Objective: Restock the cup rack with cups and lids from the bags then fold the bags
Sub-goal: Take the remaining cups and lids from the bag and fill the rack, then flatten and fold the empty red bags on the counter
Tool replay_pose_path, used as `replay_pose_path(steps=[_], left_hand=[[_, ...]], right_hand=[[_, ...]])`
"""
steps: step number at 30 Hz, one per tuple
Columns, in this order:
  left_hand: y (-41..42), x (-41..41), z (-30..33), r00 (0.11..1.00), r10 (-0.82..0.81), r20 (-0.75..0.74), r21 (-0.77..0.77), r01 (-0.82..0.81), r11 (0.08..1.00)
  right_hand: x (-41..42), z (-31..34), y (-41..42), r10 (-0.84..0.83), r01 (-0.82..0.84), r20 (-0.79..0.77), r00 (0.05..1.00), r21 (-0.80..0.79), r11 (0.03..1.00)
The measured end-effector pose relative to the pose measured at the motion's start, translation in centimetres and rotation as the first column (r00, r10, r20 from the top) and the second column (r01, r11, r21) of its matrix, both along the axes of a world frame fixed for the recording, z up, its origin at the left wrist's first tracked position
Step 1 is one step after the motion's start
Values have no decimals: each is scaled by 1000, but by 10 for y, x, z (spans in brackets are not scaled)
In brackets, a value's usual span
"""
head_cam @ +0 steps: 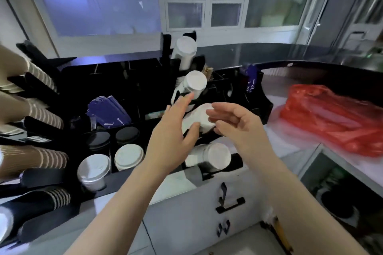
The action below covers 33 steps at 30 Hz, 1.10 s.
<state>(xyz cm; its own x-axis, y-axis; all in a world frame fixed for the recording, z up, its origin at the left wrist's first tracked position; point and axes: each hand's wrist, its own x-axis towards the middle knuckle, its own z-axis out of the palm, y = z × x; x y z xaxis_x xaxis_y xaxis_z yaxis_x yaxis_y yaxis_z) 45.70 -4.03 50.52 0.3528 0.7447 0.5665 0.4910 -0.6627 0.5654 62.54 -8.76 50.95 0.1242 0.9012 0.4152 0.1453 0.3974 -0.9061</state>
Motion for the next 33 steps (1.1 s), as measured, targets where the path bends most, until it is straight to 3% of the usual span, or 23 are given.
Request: replay_pose_path(steps=[7,14,25,33], left_hand=[[-23,147,15,981,-193,33,-50,194,980],[-57,304,-18,955,-279,97,-142,291,946],[-83,473,-51,881,-468,78,-351,463,814],[-45,558,-85,834,-549,62,-432,518,738]], right_hand=[[144,5,-42,-178,178,4,984,-29,984],[304,-24,-110,-359,362,50,932,-130,923],[466,-74,-199,-681,648,28,732,-338,682],[529,-113,-184,-748,708,123,652,-450,543]])
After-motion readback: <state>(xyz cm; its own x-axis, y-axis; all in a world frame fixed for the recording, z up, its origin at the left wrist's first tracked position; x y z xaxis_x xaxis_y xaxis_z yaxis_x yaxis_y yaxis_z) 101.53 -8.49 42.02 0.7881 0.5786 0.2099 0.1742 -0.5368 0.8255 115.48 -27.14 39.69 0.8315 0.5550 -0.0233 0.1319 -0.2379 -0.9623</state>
